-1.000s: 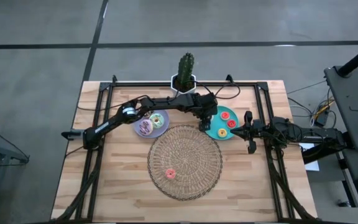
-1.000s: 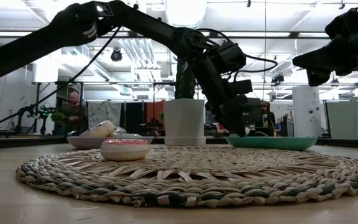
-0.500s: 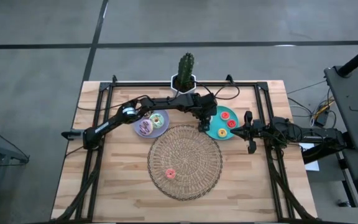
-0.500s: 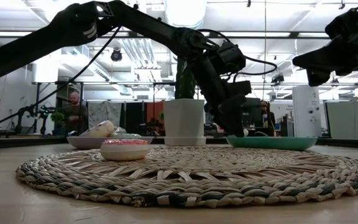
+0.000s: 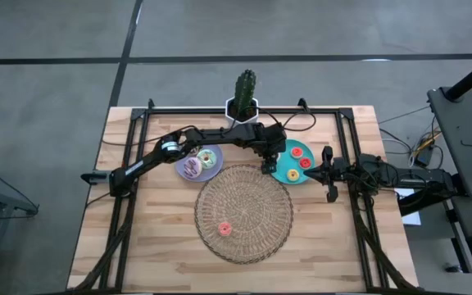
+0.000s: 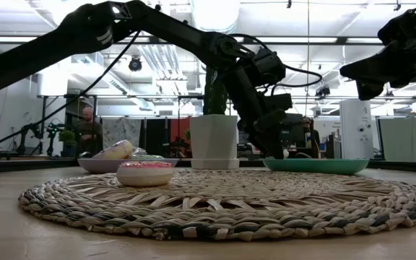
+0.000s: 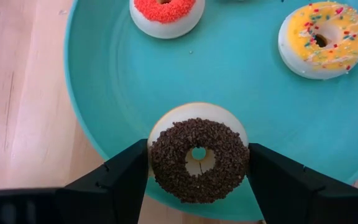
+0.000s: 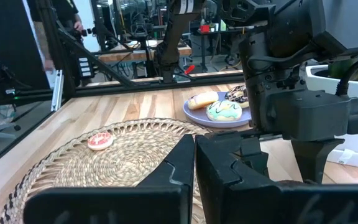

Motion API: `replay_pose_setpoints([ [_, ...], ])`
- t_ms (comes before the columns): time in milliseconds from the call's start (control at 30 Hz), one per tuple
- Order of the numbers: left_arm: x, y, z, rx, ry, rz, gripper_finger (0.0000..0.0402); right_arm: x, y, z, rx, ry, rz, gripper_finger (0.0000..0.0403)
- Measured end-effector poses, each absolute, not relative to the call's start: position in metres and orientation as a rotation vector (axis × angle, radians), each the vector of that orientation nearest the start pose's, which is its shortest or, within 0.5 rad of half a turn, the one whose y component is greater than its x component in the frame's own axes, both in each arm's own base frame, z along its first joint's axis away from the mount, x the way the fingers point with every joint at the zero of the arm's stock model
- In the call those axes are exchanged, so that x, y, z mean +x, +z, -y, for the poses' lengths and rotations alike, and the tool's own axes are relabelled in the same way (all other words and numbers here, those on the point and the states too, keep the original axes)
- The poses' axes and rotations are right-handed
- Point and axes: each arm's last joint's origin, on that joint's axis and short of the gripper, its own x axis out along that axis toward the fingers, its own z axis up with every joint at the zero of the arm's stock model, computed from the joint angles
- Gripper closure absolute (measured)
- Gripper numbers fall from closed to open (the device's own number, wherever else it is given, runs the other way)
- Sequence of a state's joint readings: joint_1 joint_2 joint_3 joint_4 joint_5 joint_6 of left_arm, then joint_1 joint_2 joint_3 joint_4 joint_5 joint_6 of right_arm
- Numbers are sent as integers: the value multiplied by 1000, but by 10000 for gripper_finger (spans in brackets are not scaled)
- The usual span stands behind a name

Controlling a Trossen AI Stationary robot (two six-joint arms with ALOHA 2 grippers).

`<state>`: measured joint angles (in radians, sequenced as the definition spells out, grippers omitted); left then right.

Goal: Pick & Place donuts
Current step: Put the small brown donut on the blue plate

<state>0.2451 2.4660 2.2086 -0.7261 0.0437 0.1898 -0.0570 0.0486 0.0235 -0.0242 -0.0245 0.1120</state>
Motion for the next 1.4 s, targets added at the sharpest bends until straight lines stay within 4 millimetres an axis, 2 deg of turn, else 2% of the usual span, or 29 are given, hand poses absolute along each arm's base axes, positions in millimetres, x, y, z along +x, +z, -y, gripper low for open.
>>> replay_pose_setpoints([
  [1167,516,184,-129,35,123,-991,169,99,165,5,114,-35,-47,394],
  [1400,521,188,-130,75,129,-925,170,99,165,5,114,-35,-47,394],
])
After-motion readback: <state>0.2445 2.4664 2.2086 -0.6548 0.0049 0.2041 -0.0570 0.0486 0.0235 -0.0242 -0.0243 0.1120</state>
